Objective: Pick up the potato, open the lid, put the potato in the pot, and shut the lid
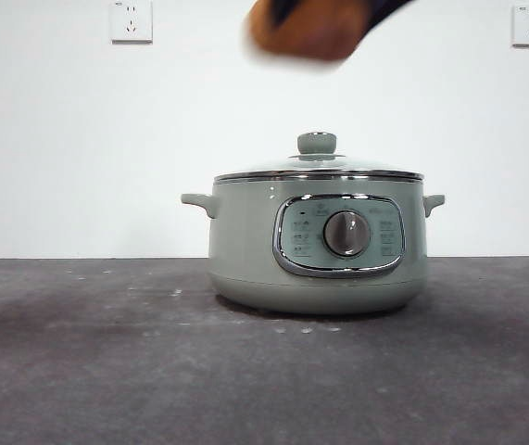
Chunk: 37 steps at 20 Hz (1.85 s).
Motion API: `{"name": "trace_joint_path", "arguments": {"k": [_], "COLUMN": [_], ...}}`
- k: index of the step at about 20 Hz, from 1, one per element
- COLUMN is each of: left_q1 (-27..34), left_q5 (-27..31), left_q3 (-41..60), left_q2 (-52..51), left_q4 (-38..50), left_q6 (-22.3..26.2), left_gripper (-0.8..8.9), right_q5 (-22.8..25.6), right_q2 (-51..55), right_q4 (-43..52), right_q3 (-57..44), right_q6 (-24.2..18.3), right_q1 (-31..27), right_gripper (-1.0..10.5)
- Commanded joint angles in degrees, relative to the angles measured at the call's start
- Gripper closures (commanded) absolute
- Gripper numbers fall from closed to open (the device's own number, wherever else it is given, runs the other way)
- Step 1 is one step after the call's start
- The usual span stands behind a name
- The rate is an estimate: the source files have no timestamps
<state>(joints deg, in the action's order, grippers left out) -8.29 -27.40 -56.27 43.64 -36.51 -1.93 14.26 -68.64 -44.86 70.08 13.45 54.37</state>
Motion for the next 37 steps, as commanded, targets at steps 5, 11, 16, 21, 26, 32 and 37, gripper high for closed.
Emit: {"name": "trace_joint_path", "arguments": {"k": [5,11,16,21,26,32,37], "left_q1": [-11.0,-19.5,-23.4,-24.5,-24.5,-24.7,-25.0], "left_q5": [4.9,9.6,12.7,14.1,14.2,14.4,14.4], "left_q3": [-9.5,-26.1,-38.0,-44.0,-44.0,-44.0,-44.0], "left_q2": [18.8,39.8,55.3,65.1,70.1,72.7,73.6], "left_q4": [8.3,11.8,13.5,16.1,19.5,21.5,21.5], "left_q6": [3.7,7.6,11.4,11.6,11.6,11.5,11.1], "left_gripper": [1.85,1.85,1.85,1.85,1.85,1.89,3.47], "right_q5": [11.1,17.6,18.8,19.0,19.9,20.5,21.8], "right_q2": [18.9,25.2,27.0,27.7,27.7,27.7,27.7], "right_q4": [-11.9,-22.3,-25.1,-26.2,-26.3,-26.4,-26.4], "right_q3": [0.1,0.1,0.1,0.1,0.1,0.1,0.1], "right_q6": [0.9,4.6,5.1,7.3,7.6,7.8,7.8], "right_q1": [-0.1,0.0,0.0,0.0,0.0,0.0,0.0], "right_gripper": [9.6,9.6,9.6,9.6,9.6,9.6,9.6]}}
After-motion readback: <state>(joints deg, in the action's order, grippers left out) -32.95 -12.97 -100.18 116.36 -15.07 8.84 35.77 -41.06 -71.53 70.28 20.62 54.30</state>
